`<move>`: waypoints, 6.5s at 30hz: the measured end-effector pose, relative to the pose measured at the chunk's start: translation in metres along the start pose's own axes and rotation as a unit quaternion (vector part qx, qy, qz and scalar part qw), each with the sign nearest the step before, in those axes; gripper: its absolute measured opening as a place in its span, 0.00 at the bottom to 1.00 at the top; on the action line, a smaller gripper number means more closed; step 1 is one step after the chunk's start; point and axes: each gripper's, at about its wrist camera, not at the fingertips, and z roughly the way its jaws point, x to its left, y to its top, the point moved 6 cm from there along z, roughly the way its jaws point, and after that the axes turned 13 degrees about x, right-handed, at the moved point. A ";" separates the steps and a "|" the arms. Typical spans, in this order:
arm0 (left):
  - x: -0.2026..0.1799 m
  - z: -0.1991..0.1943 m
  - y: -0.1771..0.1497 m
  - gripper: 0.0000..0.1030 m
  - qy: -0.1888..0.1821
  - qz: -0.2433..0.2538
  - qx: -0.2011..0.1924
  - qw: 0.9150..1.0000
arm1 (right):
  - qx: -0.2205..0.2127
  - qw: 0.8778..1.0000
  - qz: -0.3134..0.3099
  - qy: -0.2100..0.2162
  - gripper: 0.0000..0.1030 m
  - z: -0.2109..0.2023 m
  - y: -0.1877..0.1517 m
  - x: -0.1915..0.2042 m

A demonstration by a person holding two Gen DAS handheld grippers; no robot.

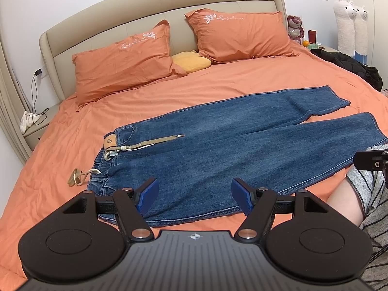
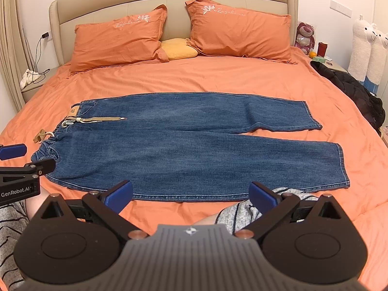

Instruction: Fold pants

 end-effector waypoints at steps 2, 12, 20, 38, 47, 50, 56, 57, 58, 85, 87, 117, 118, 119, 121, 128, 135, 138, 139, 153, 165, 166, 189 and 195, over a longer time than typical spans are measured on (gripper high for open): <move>0.000 0.000 0.000 0.78 0.000 0.000 0.000 1.000 | 0.000 1.000 0.001 0.001 0.95 0.000 0.000 0.000; 0.000 -0.001 0.001 0.78 0.000 0.001 0.000 1.000 | 0.000 1.000 0.002 0.001 0.95 0.000 -0.001 0.000; 0.000 -0.001 0.001 0.78 0.000 0.001 0.000 1.000 | 0.000 1.000 0.002 0.001 0.95 0.000 -0.001 -0.001; 0.000 -0.001 0.001 0.78 0.000 0.000 -0.001 1.000 | -0.003 1.000 0.003 0.001 0.95 0.001 -0.004 -0.001; -0.001 -0.001 0.000 0.78 0.000 0.001 -0.001 1.000 | -0.004 1.000 0.003 0.001 0.95 0.000 -0.004 -0.002; 0.000 -0.001 0.000 0.78 0.001 0.007 0.000 1.000 | -0.004 1.000 0.000 0.000 0.95 0.000 -0.004 -0.002; 0.014 -0.004 0.012 0.76 0.026 0.054 -0.016 0.998 | -0.010 1.000 -0.022 -0.014 0.95 -0.005 0.005 -0.020; 0.018 -0.004 0.015 0.76 0.030 0.060 -0.020 0.998 | -0.013 0.999 -0.025 -0.020 0.95 -0.006 0.009 -0.026; 0.023 -0.005 0.019 0.76 0.032 0.070 -0.025 0.997 | -0.020 0.999 -0.031 -0.023 0.95 -0.009 0.013 -0.032; 0.182 0.220 -0.040 0.66 0.028 0.404 0.261 0.876 | 0.080 0.984 0.041 -0.156 0.64 0.137 0.057 -0.296; 0.179 0.233 -0.047 0.66 0.019 0.416 0.265 0.869 | 0.090 0.982 0.047 -0.159 0.64 0.147 0.051 -0.301; 0.196 0.192 0.062 0.16 0.052 0.046 0.154 0.986 | 0.187 0.910 -0.337 -0.155 0.36 0.243 -0.011 -0.273; 0.198 0.189 0.064 0.16 0.053 0.034 0.148 0.987 | 0.180 0.912 -0.332 -0.157 0.28 0.240 -0.013 -0.272; 0.199 0.187 0.065 0.16 0.054 0.024 0.142 0.988 | 0.171 0.916 -0.325 -0.160 0.17 0.236 -0.012 -0.272; 0.201 0.183 0.069 0.15 0.055 0.009 0.133 0.990 | 0.152 0.928 -0.296 -0.170 0.07 0.229 -0.009 -0.275; 0.208 0.173 0.092 0.14 0.081 -0.010 0.106 0.991 | 0.046 0.953 -0.229 -0.192 0.00 0.179 0.045 -0.279; 0.218 0.192 0.149 0.12 0.121 -0.009 0.090 0.989 | 0.000 0.956 -0.192 -0.221 0.00 0.175 0.152 -0.280; 0.222 0.209 0.174 0.12 0.128 -0.010 0.089 0.988 | 0.002 0.953 -0.194 -0.232 0.00 0.192 0.197 -0.282; 0.224 0.216 0.181 0.12 0.129 -0.012 0.087 0.988 | 0.007 0.953 -0.192 -0.232 0.00 0.201 0.211 -0.283; 0.240 0.380 0.226 0.12 0.090 -0.044 0.166 0.981 | 0.123 0.939 -0.216 -0.238 0.00 0.406 0.302 -0.286; 0.265 0.383 0.212 0.24 -0.034 -0.072 0.174 0.982 | 0.161 0.931 -0.229 -0.234 0.00 0.452 0.288 -0.283; 0.268 0.376 0.211 0.24 -0.048 -0.073 0.170 0.981 | 0.162 0.930 -0.229 -0.237 0.00 0.451 0.288 -0.282; 0.232 0.333 0.218 1.00 -0.022 0.157 0.189 0.969 | 0.184 0.918 -0.214 -0.279 0.00 0.450 0.293 -0.269; 0.266 0.356 0.203 0.89 0.007 0.080 0.212 0.974 | 0.179 0.920 -0.214 -0.274 0.00 0.451 0.296 -0.274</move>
